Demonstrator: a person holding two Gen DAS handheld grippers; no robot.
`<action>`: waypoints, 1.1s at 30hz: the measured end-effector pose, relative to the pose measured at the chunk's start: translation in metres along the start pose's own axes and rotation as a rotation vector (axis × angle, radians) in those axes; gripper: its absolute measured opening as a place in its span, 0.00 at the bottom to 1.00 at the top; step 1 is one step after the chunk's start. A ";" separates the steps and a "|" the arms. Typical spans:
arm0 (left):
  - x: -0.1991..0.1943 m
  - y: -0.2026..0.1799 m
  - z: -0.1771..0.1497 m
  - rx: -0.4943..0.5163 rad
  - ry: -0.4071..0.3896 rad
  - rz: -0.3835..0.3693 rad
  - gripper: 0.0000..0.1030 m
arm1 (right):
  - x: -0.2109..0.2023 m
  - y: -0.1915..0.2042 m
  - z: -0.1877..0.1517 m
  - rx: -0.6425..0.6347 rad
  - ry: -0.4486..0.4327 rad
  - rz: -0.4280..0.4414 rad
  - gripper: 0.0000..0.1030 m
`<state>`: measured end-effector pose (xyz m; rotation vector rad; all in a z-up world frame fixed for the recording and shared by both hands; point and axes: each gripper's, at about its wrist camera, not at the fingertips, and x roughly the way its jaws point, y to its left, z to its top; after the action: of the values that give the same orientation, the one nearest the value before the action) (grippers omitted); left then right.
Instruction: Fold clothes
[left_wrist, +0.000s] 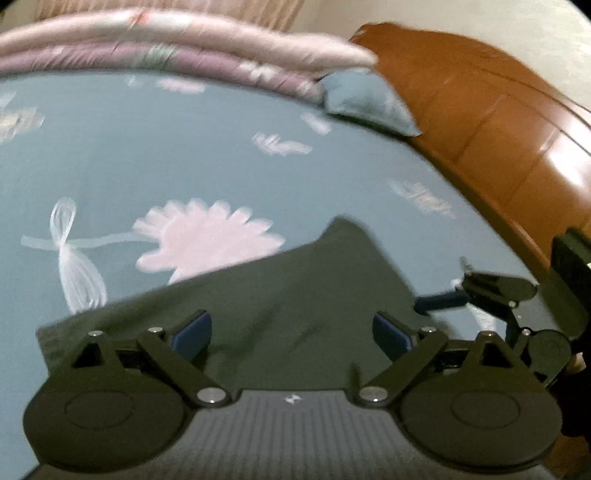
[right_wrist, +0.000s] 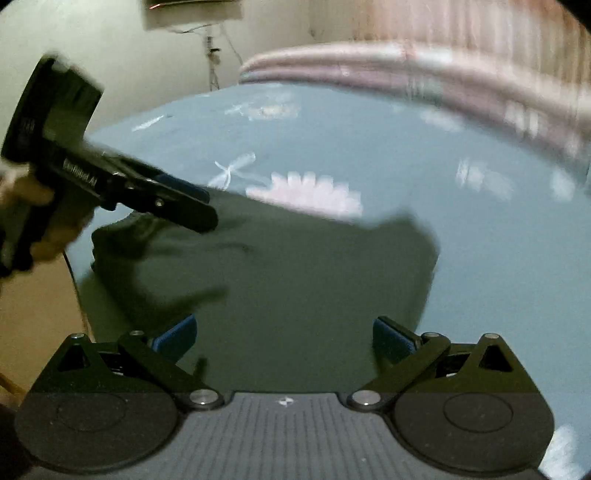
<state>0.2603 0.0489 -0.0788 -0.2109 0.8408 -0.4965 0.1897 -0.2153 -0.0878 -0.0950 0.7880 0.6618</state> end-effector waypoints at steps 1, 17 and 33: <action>0.002 0.004 0.002 -0.012 0.007 0.000 0.91 | 0.004 -0.008 -0.008 0.046 0.012 0.015 1.00; 0.020 0.043 0.024 -0.134 0.041 -0.088 0.92 | 0.054 -0.058 0.059 0.161 -0.087 0.019 1.00; -0.015 0.057 0.003 -0.258 0.001 -0.067 0.91 | 0.036 -0.049 0.051 0.231 -0.039 -0.029 1.00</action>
<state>0.2730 0.1061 -0.0882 -0.4772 0.9001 -0.4496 0.2688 -0.2189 -0.0837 0.1162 0.8183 0.5398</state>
